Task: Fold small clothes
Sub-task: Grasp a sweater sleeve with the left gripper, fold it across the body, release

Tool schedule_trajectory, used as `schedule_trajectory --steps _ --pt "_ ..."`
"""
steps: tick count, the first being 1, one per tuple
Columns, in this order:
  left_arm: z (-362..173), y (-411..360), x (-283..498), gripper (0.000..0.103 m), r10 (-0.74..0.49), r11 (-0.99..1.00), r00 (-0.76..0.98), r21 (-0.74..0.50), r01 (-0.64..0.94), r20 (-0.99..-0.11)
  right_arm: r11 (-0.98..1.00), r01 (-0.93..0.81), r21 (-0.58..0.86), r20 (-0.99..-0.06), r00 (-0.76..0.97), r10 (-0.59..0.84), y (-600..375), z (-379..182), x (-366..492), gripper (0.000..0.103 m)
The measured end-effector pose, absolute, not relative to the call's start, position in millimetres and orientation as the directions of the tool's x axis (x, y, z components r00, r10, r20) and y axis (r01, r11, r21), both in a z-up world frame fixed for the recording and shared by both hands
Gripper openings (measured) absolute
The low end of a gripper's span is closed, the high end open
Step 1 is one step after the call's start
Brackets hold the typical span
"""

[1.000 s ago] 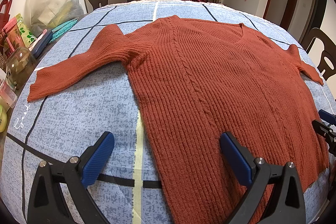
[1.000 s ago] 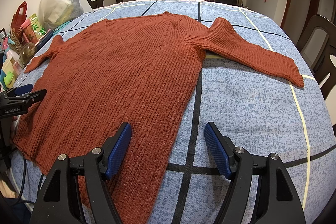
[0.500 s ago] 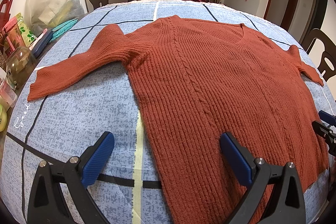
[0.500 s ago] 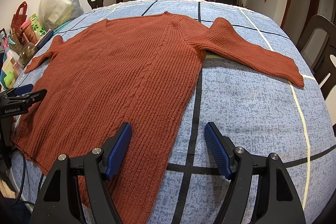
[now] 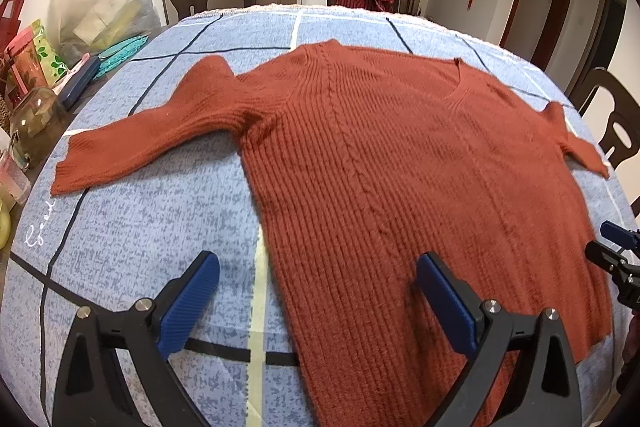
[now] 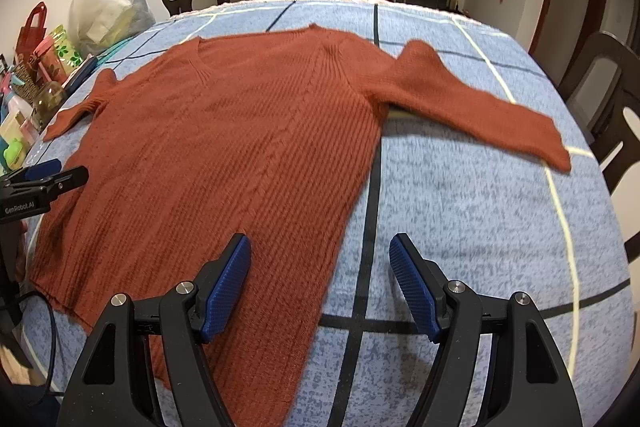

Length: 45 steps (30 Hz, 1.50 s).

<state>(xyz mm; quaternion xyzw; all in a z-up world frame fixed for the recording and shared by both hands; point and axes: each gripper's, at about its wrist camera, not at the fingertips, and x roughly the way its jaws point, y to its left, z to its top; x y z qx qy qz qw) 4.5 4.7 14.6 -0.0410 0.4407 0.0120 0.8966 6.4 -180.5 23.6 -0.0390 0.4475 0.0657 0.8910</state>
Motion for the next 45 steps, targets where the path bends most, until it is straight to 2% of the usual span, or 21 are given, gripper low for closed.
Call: schedule_trajectory --steps 6,12,18,25,27,30,32,35,38,45 --pt "29 29 13 0.097 -0.027 0.989 0.652 -0.116 -0.094 -0.758 0.984 -0.177 0.001 -0.778 0.618 0.111 -173 42 14 0.072" --pt "32 85 22 0.094 -0.050 0.944 0.683 -0.258 -0.206 -0.729 0.976 -0.214 0.037 -0.772 0.615 0.164 -157 48 33 0.072" --pt "16 146 26 0.085 -0.048 0.850 0.683 -0.389 -0.355 -0.729 0.964 -0.262 0.048 -0.775 0.599 0.202 -136 45 48 0.072" --pt "9 184 29 0.081 0.063 0.794 0.672 -0.370 -0.482 -0.738 0.954 -0.296 0.053 -0.780 0.585 0.225 -126 44 58 0.072" --pt "7 191 30 0.075 0.080 0.784 0.666 -0.366 -0.501 -0.741 0.953 -0.299 0.053 -0.781 0.582 0.227 -125 43 60 0.072" --pt "6 197 37 0.060 0.123 0.790 0.652 -0.324 -0.521 -0.749 0.953 -0.298 0.057 -0.784 0.578 0.228 -125 41 63 0.072" --pt "5 199 41 0.039 0.158 0.794 0.639 -0.288 -0.536 -0.753 0.953 -0.295 0.062 -0.786 0.574 0.229 -126 40 64 0.072" --pt "3 207 45 0.019 0.151 0.790 0.636 -0.294 -0.538 -0.757 0.954 -0.291 0.067 -0.789 0.569 0.230 -128 37 66 0.072" --pt "10 208 47 0.013 0.112 0.798 0.663 -0.330 -0.504 -0.740 0.955 -0.287 0.073 -0.790 0.568 0.231 -131 36 66 0.072" --pt "64 167 72 0.012 -0.043 0.868 0.796 -0.417 -0.270 -0.604 0.961 -0.260 0.092 -0.789 0.569 0.230 -139 33 67 0.072"
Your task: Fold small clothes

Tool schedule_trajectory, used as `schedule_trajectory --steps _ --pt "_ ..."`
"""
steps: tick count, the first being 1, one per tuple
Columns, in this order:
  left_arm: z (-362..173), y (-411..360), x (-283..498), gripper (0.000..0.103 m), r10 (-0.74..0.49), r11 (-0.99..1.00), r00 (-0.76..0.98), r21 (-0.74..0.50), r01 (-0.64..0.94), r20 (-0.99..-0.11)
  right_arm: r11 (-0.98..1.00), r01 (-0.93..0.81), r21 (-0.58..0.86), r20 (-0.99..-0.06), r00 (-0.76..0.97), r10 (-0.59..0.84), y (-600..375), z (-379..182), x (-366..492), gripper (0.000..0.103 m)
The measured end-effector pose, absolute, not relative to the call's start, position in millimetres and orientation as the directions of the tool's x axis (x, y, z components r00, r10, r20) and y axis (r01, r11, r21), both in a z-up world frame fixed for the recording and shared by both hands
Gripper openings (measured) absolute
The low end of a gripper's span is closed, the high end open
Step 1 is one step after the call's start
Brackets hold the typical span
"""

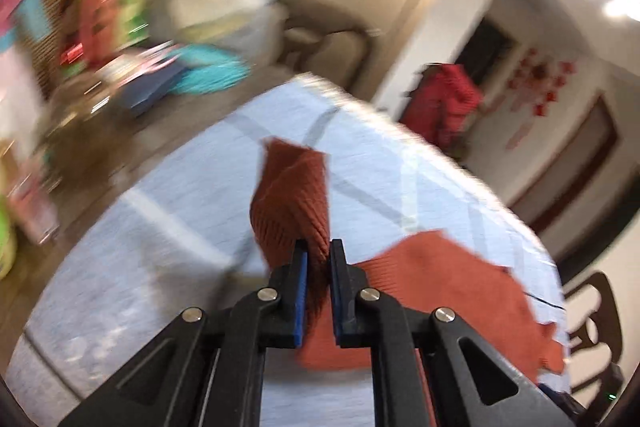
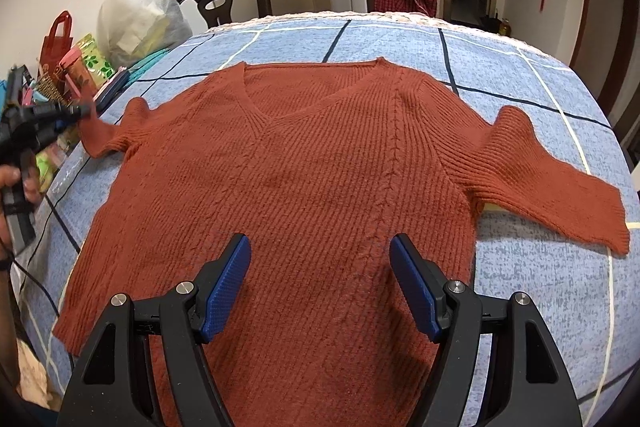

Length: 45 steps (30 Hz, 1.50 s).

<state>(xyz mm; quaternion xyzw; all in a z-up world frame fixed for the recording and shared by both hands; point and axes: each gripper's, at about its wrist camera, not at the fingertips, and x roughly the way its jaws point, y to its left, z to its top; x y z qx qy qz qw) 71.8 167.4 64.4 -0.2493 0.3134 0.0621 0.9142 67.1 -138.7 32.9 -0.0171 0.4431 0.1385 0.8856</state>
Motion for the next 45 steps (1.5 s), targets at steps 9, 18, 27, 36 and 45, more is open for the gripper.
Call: schedule_trajectory --steps 9,18,27,36,45 --pt "86 33 126 0.012 -0.423 0.860 0.745 -0.486 0.152 -0.516 0.968 -0.225 0.114 -0.790 0.571 0.226 -149 34 65 0.072" --pt "56 -4 128 0.043 -0.540 0.825 0.609 -0.509 0.245 -0.581 0.959 -0.216 0.182 -0.775 0.568 0.275 -158 40 68 0.072" --pt "44 73 101 0.045 -0.341 0.916 0.692 -0.391 0.092 -0.636 0.923 -0.250 0.294 -0.757 0.529 0.384 -139 43 113 0.049" --pt "25 69 108 0.045 -0.364 0.906 0.672 -0.413 0.095 -0.645 0.900 -0.226 0.374 -0.790 0.431 0.436 -118 8 169 0.010" --pt "6 65 107 0.045 -0.362 0.910 0.640 -0.406 0.085 -0.678 0.905 -0.190 0.382 -0.791 0.440 0.426 -137 6 173 0.002"
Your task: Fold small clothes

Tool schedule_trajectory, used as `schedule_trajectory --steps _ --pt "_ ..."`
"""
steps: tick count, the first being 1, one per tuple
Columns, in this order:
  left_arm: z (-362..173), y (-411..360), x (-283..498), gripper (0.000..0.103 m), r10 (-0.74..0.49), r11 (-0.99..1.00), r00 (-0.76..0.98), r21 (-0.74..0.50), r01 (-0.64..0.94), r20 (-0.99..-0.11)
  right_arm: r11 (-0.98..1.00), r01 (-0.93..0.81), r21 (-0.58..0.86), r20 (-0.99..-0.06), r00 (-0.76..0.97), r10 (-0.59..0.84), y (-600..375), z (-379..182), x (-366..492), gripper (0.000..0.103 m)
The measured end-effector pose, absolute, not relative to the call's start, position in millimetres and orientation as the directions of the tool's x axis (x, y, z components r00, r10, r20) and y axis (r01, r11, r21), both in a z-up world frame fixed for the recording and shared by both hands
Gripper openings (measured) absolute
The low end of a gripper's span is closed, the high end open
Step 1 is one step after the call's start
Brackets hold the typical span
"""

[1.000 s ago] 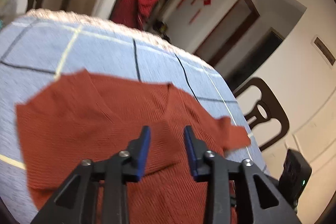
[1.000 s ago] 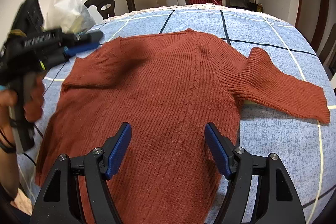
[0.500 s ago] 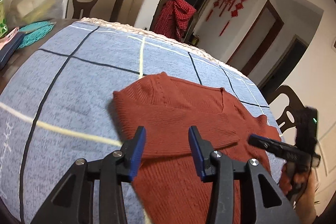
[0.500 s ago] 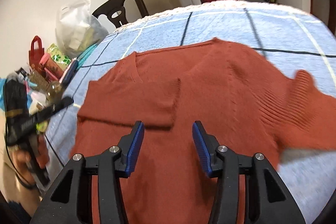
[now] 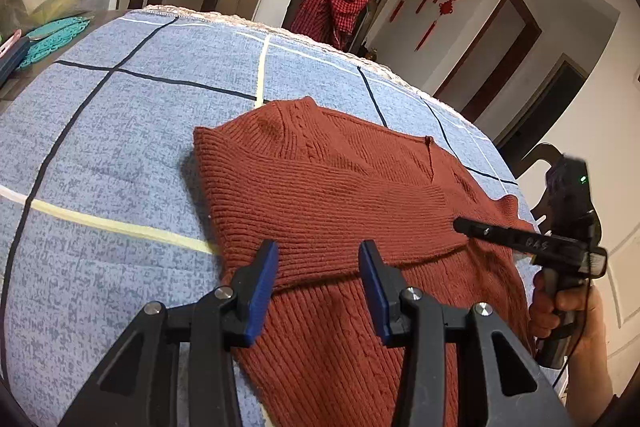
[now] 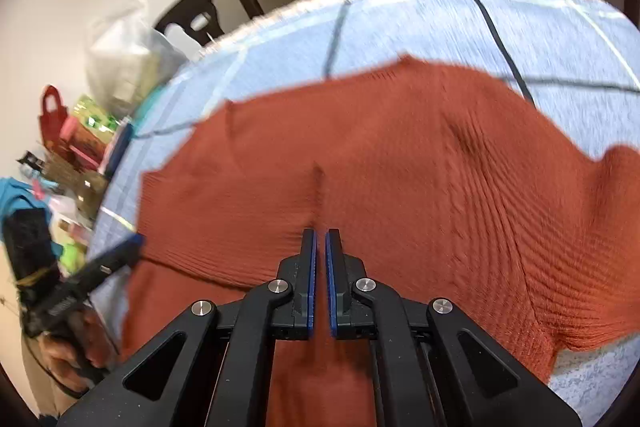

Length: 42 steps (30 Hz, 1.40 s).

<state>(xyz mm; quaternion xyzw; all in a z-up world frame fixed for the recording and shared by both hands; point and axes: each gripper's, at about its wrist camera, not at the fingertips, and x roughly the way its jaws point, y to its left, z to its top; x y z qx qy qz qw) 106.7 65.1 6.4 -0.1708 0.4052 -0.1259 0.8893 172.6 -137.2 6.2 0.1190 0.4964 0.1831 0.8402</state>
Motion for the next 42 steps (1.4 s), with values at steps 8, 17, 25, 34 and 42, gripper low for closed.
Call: schedule_trajectory --steps 8,17,25,34,42 --pt "17 72 98 0.045 -0.334 0.918 0.670 -0.389 0.072 -0.663 0.883 -0.231 0.410 -0.745 0.473 0.470 -135 25 151 0.006" --pt "10 66 90 0.045 -0.350 0.917 0.643 -0.391 0.086 -0.681 0.900 -0.252 0.356 -0.783 0.445 0.434 -124 18 144 0.014" --pt "14 59 52 0.045 -0.337 0.929 0.643 -0.354 0.108 -0.687 0.897 -0.226 0.379 -0.750 0.492 0.441 -155 31 94 0.014" --pt "21 55 32 0.050 -0.270 0.955 0.677 -0.278 0.101 -0.685 0.921 -0.054 0.385 -0.731 0.591 0.340 -217 37 61 0.043" --pt "24 34 53 0.055 -0.290 0.954 0.673 -0.257 0.151 -0.680 0.860 0.179 0.478 -0.709 0.657 0.257 -283 30 70 0.045"
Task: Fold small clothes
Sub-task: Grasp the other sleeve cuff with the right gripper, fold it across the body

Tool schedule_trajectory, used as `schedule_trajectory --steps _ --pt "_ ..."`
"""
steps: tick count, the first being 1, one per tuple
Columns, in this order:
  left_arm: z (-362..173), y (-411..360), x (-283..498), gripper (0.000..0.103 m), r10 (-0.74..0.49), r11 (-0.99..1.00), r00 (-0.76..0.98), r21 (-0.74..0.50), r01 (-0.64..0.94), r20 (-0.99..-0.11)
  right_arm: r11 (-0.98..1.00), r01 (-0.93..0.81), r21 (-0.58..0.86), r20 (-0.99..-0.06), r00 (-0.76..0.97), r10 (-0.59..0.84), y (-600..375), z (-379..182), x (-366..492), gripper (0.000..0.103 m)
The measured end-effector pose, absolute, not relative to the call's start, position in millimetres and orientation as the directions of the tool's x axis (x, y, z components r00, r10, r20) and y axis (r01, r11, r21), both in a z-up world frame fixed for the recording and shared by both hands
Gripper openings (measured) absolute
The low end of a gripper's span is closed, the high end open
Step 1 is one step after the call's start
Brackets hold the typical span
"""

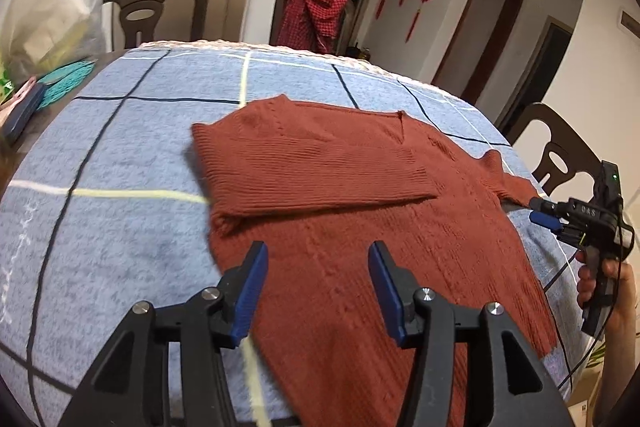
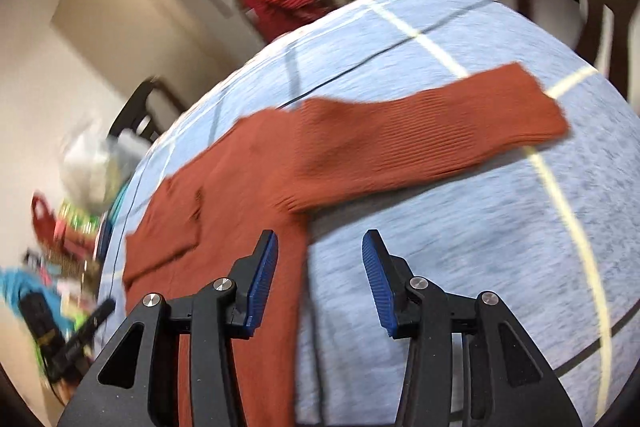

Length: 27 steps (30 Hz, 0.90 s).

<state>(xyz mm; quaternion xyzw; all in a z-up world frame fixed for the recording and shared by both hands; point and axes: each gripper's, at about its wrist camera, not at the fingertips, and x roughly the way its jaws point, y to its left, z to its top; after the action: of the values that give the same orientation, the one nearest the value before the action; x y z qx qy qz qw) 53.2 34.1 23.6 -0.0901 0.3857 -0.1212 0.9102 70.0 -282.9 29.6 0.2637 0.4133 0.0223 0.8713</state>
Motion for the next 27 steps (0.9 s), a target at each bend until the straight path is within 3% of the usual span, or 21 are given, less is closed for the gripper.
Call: schedule_trajectory --steps 9,14,15,18,19,27 --pt "4 19 66 0.055 -0.307 0.951 0.630 -0.256 0.174 -0.713 0.710 0.419 0.565 -0.705 0.692 0.153 -358 16 75 0.045" --pt "-1 21 65 0.056 -0.316 0.948 0.624 -0.268 0.173 -0.714 0.664 0.459 0.590 -0.690 0.714 0.120 -377 13 82 0.045" --pt "-2 21 66 0.056 -0.319 0.947 0.623 -0.272 0.173 -0.715 0.659 0.460 0.595 -0.685 0.719 0.116 -380 12 84 0.042" --pt "-2 22 66 0.057 -0.328 0.943 0.620 -0.282 0.174 -0.713 0.668 0.484 0.565 -0.704 0.704 0.086 -387 10 90 0.011" --pt "-2 23 66 0.057 -0.331 0.942 0.619 -0.286 0.174 -0.712 0.663 0.486 0.569 -0.707 0.701 0.093 -389 9 92 0.008" --pt "-2 27 66 0.057 -0.348 0.935 0.615 -0.310 0.172 -0.707 0.779 0.243 0.577 -0.597 0.777 0.200 -333 66 109 0.006"
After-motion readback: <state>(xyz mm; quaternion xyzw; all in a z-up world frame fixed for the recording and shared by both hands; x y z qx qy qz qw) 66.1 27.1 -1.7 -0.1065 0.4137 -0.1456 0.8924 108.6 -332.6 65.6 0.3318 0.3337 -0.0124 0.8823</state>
